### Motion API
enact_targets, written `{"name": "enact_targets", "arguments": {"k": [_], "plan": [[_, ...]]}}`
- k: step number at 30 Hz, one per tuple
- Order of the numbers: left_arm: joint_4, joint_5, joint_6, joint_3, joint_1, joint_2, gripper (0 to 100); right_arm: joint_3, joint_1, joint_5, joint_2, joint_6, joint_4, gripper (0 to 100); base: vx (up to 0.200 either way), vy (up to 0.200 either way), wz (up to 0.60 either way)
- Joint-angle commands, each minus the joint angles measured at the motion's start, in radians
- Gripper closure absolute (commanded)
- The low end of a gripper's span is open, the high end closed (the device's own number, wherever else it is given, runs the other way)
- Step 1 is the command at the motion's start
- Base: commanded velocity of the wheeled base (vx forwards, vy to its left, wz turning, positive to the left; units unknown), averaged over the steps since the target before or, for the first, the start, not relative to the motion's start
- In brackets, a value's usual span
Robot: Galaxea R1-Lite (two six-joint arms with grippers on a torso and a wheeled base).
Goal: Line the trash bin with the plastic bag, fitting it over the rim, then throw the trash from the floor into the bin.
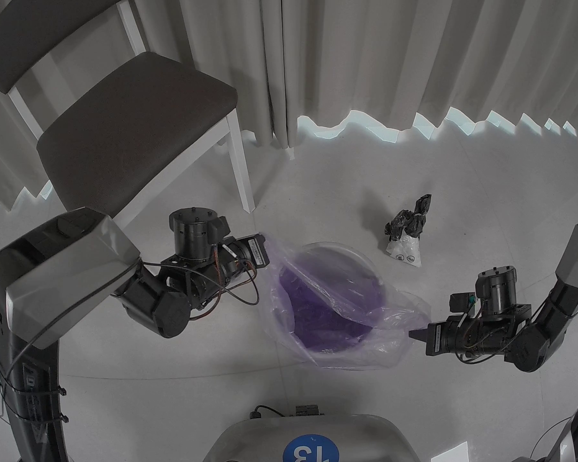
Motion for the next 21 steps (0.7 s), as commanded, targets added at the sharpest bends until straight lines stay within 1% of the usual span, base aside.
{"name": "enact_targets", "arguments": {"k": [1,6,11,16,18,20,21], "plan": [[-0.006,-0.001,0.001,0.071,0.023,-0.039,100,0.024,0.045,-0.001,0.0,0.001,-0.001,100,0.0,0.0,0.0],[-0.013,-0.001,0.001,0.107,0.024,-0.049,100,0.032,0.065,-0.003,0.003,0.002,-0.004,100,0.0,0.0,0.0],[-0.021,-0.01,0.001,0.081,0.024,-0.016,100,0.021,0.055,-0.009,0.012,0.002,-0.005,100,0.0,0.0,0.0],[-0.055,-0.013,0.001,0.022,0.015,0.053,100,-0.004,0.018,-0.009,0.063,0.001,-0.01,100,0.0,0.0,0.0],[-0.061,-0.013,0.002,0.015,-0.005,0.069,100,-0.011,0.001,-0.007,0.079,-0.001,-0.012,100,0.0,0.0,0.0],[-0.061,-0.013,0.002,0.015,-0.005,0.069,100,-0.011,0.001,-0.007,0.079,-0.001,-0.012,100,0.0,0.0,0.0],[-0.061,-0.013,0.002,0.008,-0.034,0.074,100,-0.028,-0.027,-0.007,0.089,-0.004,-0.007,100,0.0,0.0,0.0]]}}
